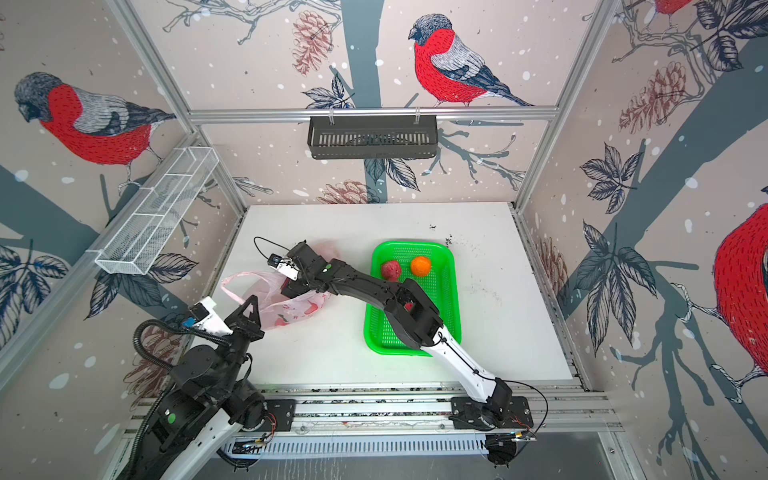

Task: Untie the knot of the plastic bag and take out the fruit
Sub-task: Pick up the fruit from the plastic bag.

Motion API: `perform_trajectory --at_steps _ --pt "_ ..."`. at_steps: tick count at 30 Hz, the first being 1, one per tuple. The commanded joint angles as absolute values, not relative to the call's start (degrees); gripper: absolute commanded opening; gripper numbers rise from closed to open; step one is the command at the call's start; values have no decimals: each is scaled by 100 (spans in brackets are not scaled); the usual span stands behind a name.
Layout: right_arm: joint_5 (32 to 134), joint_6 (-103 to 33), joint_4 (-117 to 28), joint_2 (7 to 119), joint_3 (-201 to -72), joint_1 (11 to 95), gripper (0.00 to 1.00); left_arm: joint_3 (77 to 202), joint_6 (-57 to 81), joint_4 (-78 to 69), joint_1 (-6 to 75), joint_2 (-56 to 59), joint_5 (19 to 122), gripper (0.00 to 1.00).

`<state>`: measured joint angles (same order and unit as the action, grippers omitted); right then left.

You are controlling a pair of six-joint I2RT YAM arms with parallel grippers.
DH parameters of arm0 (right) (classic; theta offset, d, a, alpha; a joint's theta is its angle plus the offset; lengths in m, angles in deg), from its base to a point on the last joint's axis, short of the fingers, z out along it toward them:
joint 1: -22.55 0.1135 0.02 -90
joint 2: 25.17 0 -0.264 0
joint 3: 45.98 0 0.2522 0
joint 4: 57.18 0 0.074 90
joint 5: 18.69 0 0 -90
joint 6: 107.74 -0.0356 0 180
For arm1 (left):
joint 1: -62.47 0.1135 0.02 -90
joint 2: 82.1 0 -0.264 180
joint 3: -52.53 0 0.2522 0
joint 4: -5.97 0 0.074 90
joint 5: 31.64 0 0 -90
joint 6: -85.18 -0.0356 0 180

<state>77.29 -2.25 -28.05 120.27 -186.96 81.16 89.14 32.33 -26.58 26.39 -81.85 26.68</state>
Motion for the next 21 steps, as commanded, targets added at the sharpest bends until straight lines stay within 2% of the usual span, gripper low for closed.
perform_trajectory --at_steps 1,6,9,15,21 --pt "7870 -79 -2567 12226 -18801 8071 99 8975 3226 -2565 2652 -8208 2698 0" --pt "8007 -60 -2487 12420 -18840 8013 100 8949 3236 -2547 2652 -8206 2721 0" --pt "8092 -38 -2334 12483 -18842 8020 95 8910 3269 -2585 2652 -8197 2700 0" --pt "8100 -93 -2258 12332 -18573 8118 66 8668 3314 -2573 2652 -8203 2545 0" --pt "7647 -245 -2138 12034 -18275 8333 39 8364 3402 -2475 2652 -8207 2403 0"
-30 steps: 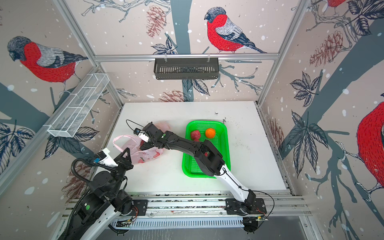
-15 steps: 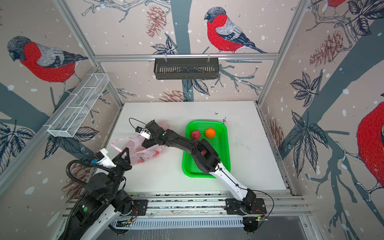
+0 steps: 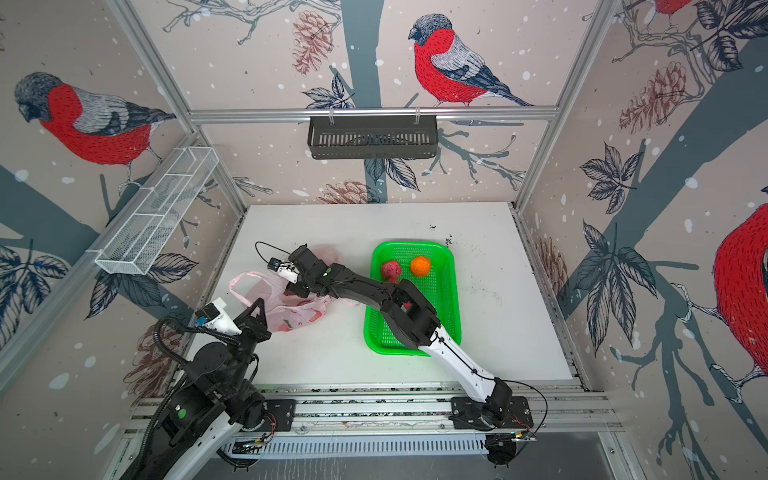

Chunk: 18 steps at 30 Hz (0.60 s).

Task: Untie the knot of the plastic bag and take out the fruit
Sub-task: Pick up the fruit from the plastic bag.

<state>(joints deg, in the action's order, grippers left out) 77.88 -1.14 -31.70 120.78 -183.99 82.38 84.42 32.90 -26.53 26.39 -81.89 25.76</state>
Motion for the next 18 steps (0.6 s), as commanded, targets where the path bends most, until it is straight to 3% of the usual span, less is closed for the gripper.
perform_trajectory --at_steps 1,9,18 --pt "7569 -293 -2141 11950 -18188 8369 35 8320 3420 -2469 2652 -8204 2366 0" --pt "7125 -1217 -2488 11320 -17326 8482 18 8058 3403 -2471 2652 -8203 1973 0" --pt "6802 -2175 -2758 10947 -17026 8521 9 7811 3473 -2416 2652 -8203 1979 0"
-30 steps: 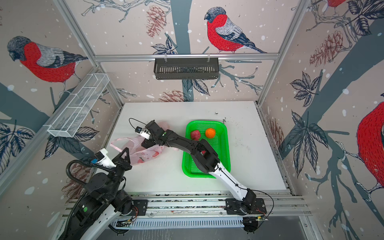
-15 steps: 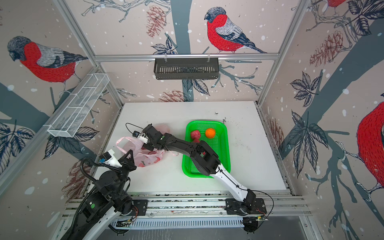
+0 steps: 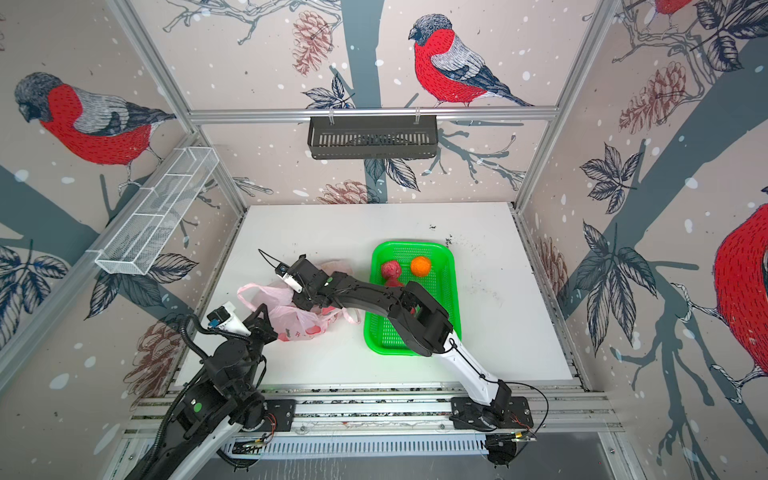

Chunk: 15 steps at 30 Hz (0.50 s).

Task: Untie the knot of the plastic bag and take out the fruit
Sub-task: Pick up the fruit from the plastic bag.

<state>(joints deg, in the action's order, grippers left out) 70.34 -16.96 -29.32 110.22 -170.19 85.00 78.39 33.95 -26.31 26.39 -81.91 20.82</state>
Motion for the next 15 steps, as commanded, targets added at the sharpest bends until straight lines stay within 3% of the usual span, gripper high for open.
perform_trajectory --at_steps 1,15 --pt "6747 -2253 -2775 10939 -17052 8515 8 7813 3478 -2426 2652 -8202 1978 0" --pt "6215 -2674 -2643 10668 -17307 8338 5 8269 3408 -2757 2652 -8206 1528 0"
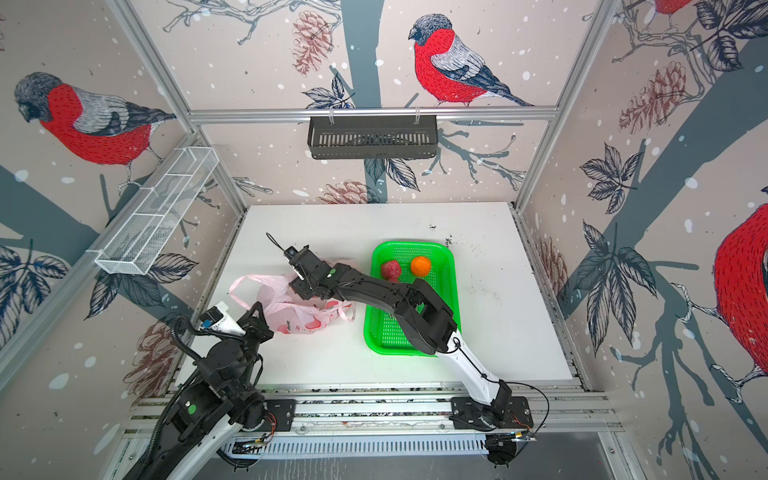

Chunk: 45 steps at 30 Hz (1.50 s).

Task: Untie the knot of the plastic bag and take out the fruit
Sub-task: Pick up the fruit from the plastic bag.

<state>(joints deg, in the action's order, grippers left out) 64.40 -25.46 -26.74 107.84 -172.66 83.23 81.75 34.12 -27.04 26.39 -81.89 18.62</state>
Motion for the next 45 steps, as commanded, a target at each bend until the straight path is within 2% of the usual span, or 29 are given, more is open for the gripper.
perform_trajectory --at_steps 1,18,29,45 --pt "6177 -2677 -2617 10641 -17302 8330 5 8303 3455 -2783 2652 -8200 1434 0" --pt "6151 -2453 -2960 9794 -16248 8222 5 8352 3623 -2925 2652 -8209 199 0" --pt "6494 -1980 -3042 9185 -15681 8401 5 8195 3153 -2159 2652 -8197 154 0" --pt "6942 -1659 -2927 8791 -15654 8732 5 8049 2867 -1326 2652 -7810 538 0"
